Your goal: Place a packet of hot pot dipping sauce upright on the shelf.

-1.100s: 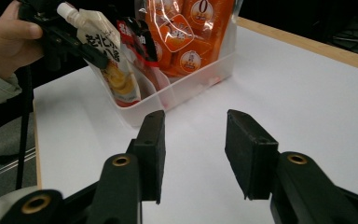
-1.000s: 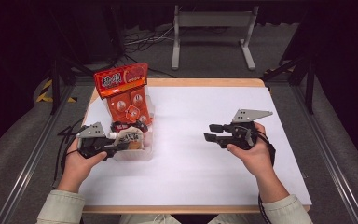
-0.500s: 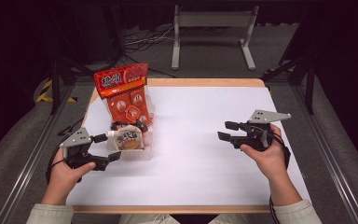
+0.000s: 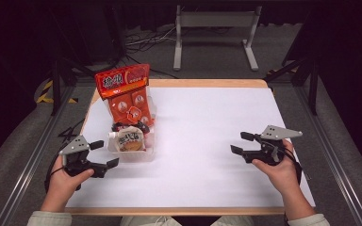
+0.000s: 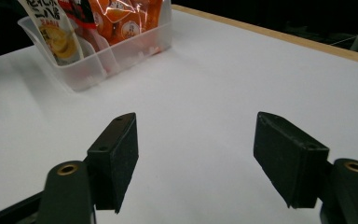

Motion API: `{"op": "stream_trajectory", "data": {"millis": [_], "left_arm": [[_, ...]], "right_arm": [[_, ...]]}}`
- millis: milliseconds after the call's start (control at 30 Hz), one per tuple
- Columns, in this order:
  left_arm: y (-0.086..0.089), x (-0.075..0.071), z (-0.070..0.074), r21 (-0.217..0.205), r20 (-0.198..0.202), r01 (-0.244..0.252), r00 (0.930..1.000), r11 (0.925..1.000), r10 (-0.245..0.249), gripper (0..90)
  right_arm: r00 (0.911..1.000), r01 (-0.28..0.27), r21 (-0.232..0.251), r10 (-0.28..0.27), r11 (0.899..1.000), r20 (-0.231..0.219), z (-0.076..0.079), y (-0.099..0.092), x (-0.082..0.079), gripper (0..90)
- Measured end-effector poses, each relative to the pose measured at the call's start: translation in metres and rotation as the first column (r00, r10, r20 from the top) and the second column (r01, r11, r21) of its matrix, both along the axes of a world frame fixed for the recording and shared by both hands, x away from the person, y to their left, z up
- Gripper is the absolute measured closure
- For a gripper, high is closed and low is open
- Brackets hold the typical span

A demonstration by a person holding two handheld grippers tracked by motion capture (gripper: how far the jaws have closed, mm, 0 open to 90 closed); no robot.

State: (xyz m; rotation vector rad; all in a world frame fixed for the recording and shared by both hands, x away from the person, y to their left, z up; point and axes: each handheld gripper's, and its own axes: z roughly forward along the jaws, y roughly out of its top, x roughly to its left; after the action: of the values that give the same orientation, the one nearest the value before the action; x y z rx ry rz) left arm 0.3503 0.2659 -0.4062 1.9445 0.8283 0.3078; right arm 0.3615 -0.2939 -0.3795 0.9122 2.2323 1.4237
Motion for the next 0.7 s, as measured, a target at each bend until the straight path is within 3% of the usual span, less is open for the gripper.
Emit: {"op": "stream_trajectory", "data": {"millis": [400, 700], "left_arm": [[-0.003, 0.003, -0.007, -0.014, -0.015, -0.010, 0.9998, 0.9999, 0.010, 5.4], [-0.007, 0.007, -0.016, -0.025, -0.020, -0.017, 0.9997, 0.9995, 0.017, 5.3]], "right_arm": [[0.9988, 0.047, -0.021, -0.047, 0.999, -0.013, -0.036, -0.013, -0.008, 30.3], [0.9956, 0.076, -0.019, -0.077, 0.997, -0.054, -0.057, -0.019, -0.007, 29.8]]}}
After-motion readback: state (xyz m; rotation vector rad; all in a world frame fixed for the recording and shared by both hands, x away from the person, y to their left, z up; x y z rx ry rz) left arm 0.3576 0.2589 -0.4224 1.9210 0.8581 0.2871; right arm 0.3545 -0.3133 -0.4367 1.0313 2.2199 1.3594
